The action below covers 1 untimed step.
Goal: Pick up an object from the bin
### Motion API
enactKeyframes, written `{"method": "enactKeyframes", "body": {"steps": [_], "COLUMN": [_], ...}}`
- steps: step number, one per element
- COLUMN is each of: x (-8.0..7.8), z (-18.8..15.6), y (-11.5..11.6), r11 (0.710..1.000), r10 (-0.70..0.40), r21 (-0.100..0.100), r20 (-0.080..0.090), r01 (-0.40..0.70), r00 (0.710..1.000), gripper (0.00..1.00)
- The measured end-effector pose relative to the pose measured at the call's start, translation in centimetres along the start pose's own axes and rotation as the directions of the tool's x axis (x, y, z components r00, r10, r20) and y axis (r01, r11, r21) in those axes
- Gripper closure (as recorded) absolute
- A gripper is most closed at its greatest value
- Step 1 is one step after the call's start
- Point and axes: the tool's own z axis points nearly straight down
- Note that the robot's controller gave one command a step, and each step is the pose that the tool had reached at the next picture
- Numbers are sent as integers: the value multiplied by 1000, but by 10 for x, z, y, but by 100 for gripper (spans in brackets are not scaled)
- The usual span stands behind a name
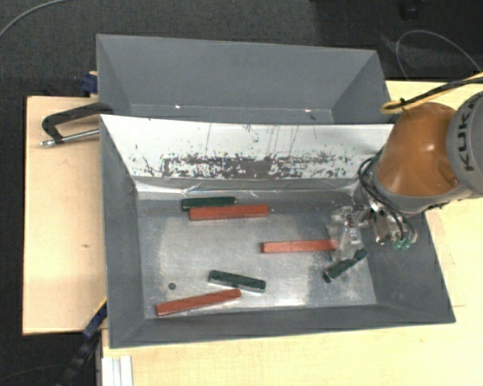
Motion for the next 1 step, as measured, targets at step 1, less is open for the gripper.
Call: {"method": "enactKeyframes", "body": {"steps": [1], "x": [-13], "z": [-156], "y": [-8], "r11": [1000], "r10": [22], "r21": [3], "r20": [14], "r01": [-22], "r00": [1000], "gripper": [100]}}
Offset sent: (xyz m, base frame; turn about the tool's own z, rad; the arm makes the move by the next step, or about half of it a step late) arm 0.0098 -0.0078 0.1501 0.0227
